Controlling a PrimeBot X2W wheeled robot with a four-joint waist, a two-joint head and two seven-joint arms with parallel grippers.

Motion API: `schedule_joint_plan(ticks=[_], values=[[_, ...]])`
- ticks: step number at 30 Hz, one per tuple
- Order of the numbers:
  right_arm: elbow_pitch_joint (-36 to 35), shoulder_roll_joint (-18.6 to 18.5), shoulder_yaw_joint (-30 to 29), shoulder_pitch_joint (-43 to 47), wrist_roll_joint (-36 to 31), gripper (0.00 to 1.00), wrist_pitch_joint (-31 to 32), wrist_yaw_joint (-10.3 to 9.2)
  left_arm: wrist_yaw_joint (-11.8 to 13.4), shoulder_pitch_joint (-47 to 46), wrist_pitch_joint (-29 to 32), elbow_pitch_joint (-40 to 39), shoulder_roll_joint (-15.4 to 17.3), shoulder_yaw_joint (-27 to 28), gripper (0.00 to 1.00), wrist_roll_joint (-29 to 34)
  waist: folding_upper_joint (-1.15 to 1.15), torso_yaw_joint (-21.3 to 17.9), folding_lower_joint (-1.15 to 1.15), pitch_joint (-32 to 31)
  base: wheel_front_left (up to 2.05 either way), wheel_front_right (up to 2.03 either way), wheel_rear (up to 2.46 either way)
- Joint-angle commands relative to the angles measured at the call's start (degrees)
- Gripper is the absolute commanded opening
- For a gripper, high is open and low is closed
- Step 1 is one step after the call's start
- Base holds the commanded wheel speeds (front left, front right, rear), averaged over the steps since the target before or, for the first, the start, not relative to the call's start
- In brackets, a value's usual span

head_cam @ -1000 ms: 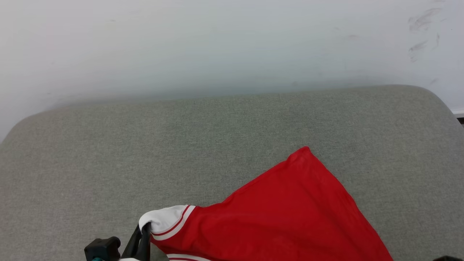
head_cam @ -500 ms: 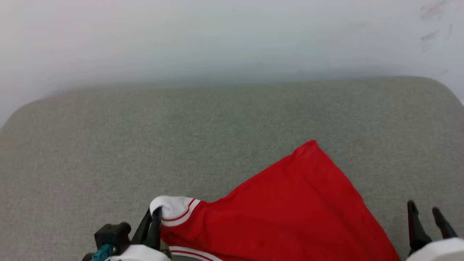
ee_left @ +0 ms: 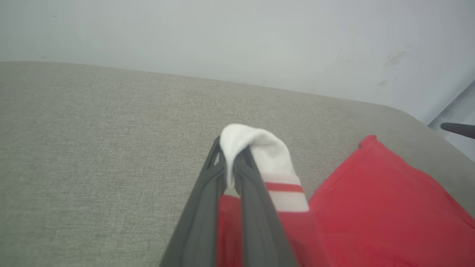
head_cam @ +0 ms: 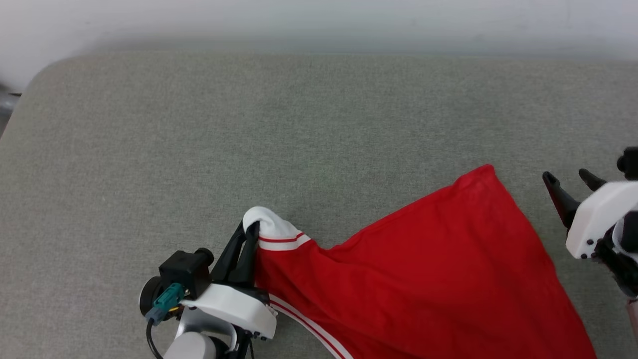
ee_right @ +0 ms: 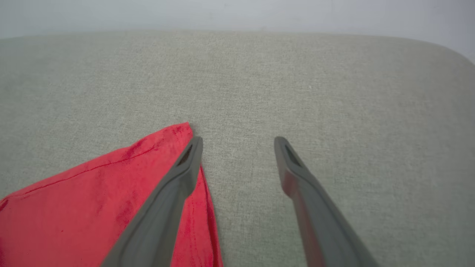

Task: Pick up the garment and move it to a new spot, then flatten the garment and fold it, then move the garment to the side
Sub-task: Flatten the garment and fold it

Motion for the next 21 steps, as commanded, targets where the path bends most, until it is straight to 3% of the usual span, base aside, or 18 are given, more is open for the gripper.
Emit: schedule_joint_plan(ticks=[1, 7, 18, 19, 20, 21], values=[[0.6, -1.86, 2.27, -2.79, 0.94, 1.0, 4.21, -0.02, -0.22, -1.47, -0.53, -0.04, -0.23, -0.24, 0.0, 0.22, 0.0, 2.28, -0.01, 2.82, 0.0, 0.0, 0.0], [2.28, -6.44, 10.37, -9.92, 4.36, 1.0, 17.77, -0.02, -0.98, -4.52, -1.6, 0.3, -1.28, -1.66, 0.0, 0.58, 0.0, 4.48, -0.01, 6.75, 0.0, 0.0, 0.0], [8.72, -8.31, 22.59, -10.21, 14.67, 1.0, 29.59, 0.08, -1.62, -6.78, -2.86, 1.99, -1.97, -2.5, 0.0, 0.44, 0.0, 6.5, -0.01, 10.1, 0.0, 0.0, 0.0], [9.15, -8.53, 23.36, -9.92, 15.65, 0.82, 30.56, 0.08, -1.64, -6.8, -2.96, 2.22, -1.98, -2.44, 0.0, 0.39, 0.0, 6.53, -0.01, 10.14, 0.0, 0.0, 0.0], [9.51, -8.82, 23.95, -9.88, 16.35, 0.05, 31.26, 0.08, -1.64, -6.8, -3.06, 2.48, -1.97, -2.35, 0.0, 0.33, 0.0, 6.54, -0.01, 10.1, 0.0, 0.0, 0.0], [9.86, -9.01, 24.44, -9.96, 17.19, 0.0, 31.68, 0.08, -1.65, -6.81, -3.06, 2.72, -1.93, -2.3, 0.0, 0.3, 0.0, 6.54, -0.01, 10.01, 0.0, 0.0, 0.0]])
